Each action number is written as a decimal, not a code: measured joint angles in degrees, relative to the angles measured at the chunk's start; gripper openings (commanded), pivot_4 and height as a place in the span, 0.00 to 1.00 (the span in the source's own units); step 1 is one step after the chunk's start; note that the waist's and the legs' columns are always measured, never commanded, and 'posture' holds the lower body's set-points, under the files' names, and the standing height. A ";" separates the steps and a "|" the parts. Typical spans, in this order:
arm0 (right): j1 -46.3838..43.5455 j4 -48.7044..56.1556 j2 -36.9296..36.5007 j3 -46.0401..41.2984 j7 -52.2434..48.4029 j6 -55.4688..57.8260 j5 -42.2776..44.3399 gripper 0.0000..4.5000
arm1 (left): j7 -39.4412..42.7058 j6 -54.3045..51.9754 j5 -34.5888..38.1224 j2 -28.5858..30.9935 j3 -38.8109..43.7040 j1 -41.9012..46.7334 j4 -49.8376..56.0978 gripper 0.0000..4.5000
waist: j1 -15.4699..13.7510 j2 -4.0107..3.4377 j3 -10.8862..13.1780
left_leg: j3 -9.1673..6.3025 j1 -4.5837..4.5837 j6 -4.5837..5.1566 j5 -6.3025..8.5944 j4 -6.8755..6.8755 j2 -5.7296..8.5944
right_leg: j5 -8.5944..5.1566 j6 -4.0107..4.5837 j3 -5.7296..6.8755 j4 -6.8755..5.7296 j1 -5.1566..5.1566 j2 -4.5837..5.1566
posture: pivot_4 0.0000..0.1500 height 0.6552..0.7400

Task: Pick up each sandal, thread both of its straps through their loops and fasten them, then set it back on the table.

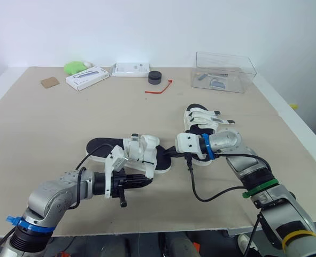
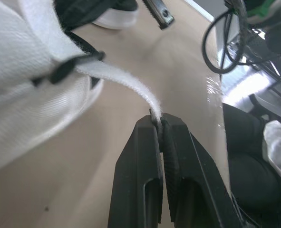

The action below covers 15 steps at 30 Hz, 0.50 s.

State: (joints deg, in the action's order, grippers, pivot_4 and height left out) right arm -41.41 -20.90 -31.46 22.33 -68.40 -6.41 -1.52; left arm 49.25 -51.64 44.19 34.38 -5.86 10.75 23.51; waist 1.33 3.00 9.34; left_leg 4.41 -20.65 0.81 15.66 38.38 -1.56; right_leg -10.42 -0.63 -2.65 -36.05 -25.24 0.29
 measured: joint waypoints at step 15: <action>-0.63 -0.43 0.12 0.25 -0.07 -0.08 0.00 0.00 | 5.21 -3.75 8.22 10.15 3.55 -8.69 7.66 0.01 | 0.02 -0.04 0.03 | -0.03 -0.02 -0.05 0.04 -0.02 -0.06 | -0.07 0.06 0.00 0.01 -0.07 0.02 | 1.00 1.00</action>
State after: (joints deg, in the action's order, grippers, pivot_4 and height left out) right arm -42.04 -21.34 -31.34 22.57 -68.46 -6.50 -1.53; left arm 54.46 -55.38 52.41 44.53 -2.30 2.06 31.16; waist 1.35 2.95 9.38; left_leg 4.38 -20.67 0.76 15.71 38.36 -1.62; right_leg -10.49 -0.57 -2.65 -36.04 -25.31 0.30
